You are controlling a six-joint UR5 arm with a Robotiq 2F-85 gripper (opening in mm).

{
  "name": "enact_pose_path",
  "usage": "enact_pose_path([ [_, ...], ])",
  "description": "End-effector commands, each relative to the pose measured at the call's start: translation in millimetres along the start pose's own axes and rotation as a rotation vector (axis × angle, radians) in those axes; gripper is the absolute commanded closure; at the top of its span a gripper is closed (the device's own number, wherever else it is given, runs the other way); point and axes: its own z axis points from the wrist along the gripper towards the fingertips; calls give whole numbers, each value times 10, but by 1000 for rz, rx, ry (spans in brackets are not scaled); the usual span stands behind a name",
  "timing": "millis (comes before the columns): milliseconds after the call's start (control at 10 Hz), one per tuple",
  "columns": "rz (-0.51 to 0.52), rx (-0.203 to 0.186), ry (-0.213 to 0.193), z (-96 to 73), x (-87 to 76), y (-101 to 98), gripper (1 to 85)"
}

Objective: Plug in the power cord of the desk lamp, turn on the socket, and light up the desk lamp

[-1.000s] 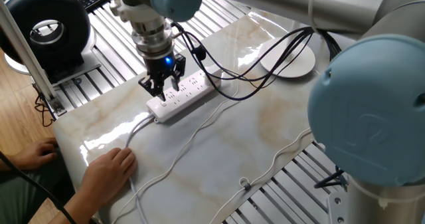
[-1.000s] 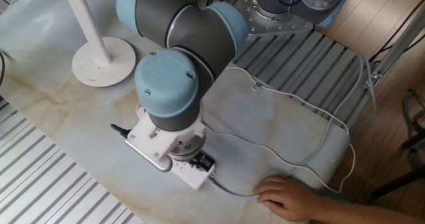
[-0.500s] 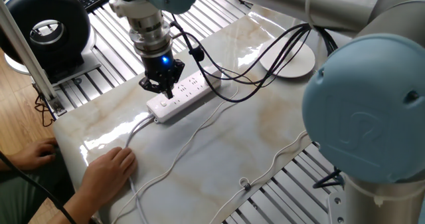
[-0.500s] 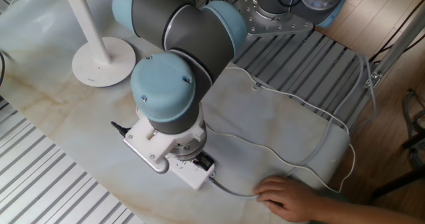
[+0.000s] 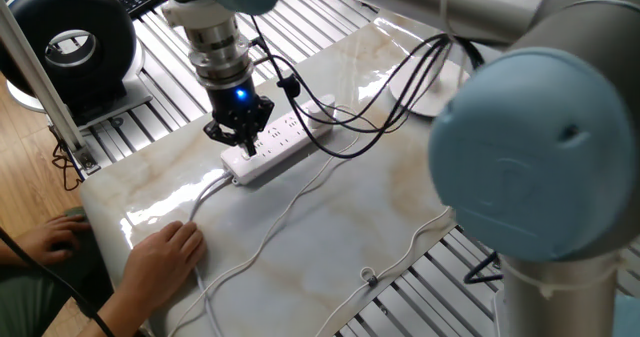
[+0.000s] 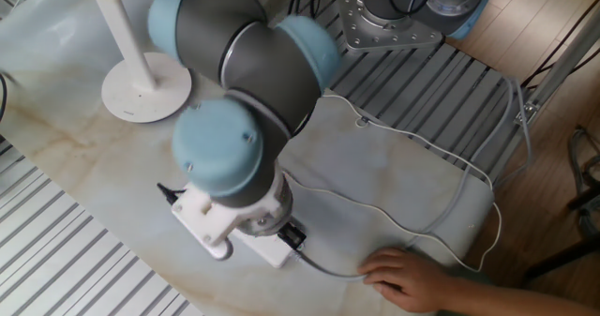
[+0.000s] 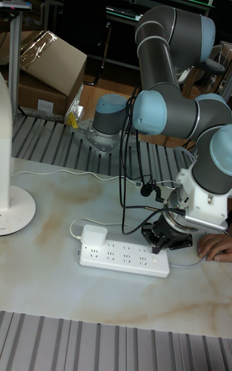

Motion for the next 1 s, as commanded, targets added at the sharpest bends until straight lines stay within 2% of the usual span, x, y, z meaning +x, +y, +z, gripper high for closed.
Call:
enact_pose_path([
  [0,7,1,118,-27,152,-1,847],
  [400,26,11,103,22,-2,21,847],
  [600,32,-3,109,37,-39,49,847],
  [700,34,4,116,27,-18,43,847],
  [900,24,7,136,-117,164,-18,847],
])
